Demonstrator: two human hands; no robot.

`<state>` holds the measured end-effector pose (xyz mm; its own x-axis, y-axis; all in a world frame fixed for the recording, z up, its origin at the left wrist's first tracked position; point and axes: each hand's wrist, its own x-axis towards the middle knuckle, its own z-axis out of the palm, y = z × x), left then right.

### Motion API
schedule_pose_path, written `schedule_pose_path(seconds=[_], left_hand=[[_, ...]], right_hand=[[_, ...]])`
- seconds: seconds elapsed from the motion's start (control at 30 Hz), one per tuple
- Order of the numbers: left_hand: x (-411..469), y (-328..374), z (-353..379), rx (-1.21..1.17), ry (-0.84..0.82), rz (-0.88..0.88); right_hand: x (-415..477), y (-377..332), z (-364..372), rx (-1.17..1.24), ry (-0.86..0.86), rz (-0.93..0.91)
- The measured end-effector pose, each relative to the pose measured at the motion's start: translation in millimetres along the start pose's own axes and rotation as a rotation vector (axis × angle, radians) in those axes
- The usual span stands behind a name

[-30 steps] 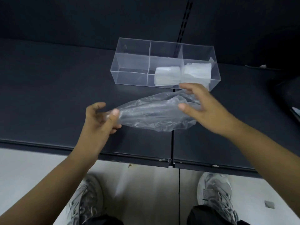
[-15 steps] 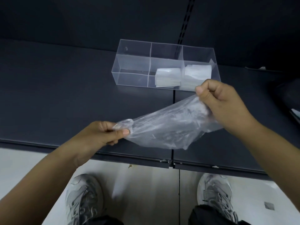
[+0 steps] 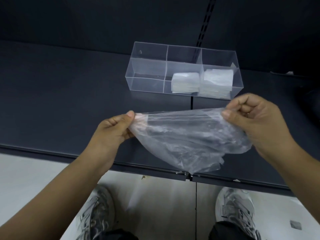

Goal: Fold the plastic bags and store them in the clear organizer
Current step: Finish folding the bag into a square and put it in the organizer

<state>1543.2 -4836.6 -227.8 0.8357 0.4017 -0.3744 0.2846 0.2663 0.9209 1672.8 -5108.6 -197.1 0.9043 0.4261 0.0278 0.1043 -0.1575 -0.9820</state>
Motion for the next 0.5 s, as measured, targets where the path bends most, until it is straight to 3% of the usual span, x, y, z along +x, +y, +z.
schedule_pose_path(seconds=[0.1, 0.17, 0.23, 0.33, 0.43, 0.5], left_hand=[[-1.7, 1.6, 4.9, 0.038, 0.007, 0.032], [-4.4, 3.1, 11.9, 0.061, -0.015, 0.073], [-6.9, 5.5, 18.2, 0.095, -0.049, 0.125], [-9.7, 8.6, 21.8, 0.205, -0.129, 0.195], [-7.3, 3.4, 14.3, 0.361, -0.075, 0.258], [-6.3, -3.1, 7.5, 0.379, -0.011, 0.267]], right_hand=[[1.5, 7.9, -9.1, -0.417, 0.071, 0.118], [3.6, 4.4, -6.7, -0.593, 0.036, 0.094], [9.4, -3.6, -0.9, -0.57, -0.051, 0.084], [22.0, -10.0, 4.4, -0.495, -0.233, 0.289], [29.5, -6.2, -4.5, -0.46, -0.413, 0.527], [26.7, -1.5, -15.9, -0.421, -0.54, 0.585]])
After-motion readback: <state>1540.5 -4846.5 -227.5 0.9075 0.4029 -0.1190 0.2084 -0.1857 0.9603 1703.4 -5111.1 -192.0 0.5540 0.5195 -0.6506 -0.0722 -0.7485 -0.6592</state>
